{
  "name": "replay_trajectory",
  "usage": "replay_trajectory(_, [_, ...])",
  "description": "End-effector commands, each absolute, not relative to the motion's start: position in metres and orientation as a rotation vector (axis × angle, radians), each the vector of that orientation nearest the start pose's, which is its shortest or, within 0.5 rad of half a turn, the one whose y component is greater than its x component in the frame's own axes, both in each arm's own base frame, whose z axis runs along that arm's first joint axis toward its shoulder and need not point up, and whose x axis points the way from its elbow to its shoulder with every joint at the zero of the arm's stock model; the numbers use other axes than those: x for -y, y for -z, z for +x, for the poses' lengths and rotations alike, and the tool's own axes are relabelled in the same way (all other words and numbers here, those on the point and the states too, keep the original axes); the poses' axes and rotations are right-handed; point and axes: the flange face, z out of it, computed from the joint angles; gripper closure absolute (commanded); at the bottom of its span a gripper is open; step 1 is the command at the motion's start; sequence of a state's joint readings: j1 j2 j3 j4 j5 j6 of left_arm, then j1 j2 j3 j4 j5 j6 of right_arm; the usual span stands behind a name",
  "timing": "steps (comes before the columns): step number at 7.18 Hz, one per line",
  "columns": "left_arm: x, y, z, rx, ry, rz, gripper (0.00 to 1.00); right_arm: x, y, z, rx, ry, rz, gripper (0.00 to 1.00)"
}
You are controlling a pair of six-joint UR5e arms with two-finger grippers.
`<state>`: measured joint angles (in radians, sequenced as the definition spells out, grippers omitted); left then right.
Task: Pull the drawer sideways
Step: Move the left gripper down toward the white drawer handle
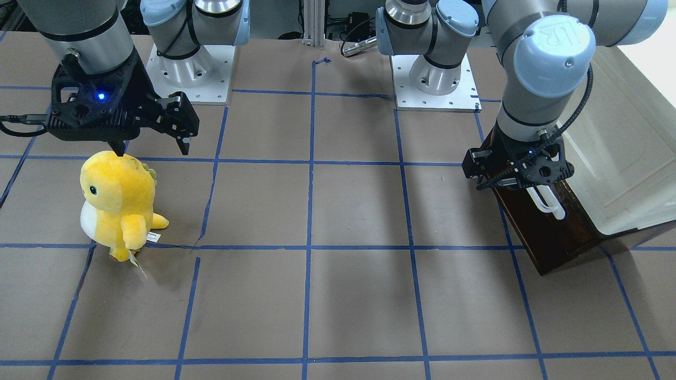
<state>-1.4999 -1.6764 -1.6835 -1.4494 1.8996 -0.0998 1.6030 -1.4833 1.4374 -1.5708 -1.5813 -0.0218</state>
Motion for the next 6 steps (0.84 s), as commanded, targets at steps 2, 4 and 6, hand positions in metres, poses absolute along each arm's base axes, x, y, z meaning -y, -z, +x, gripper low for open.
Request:
replay_trajectory(2, [0.532,-0.362,-0.053,-2.65,-0.174,-0.366,0.0,0.529,-0.509,0.149,-3.149,0.073,-0.084,0.0])
replay_trajectory(4, [0.541,-0.332,-0.052,-2.606,-0.202,-0.512,0.0,0.529,-0.509,0.149,-3.149,0.073,-0.084,0.0])
replay_trajectory(6, [0.547,-0.313,-0.051,-2.57,-0.221,-0.608,0.0,0.529,-0.509,0.149,-3.149,0.073,-0.084,0.0])
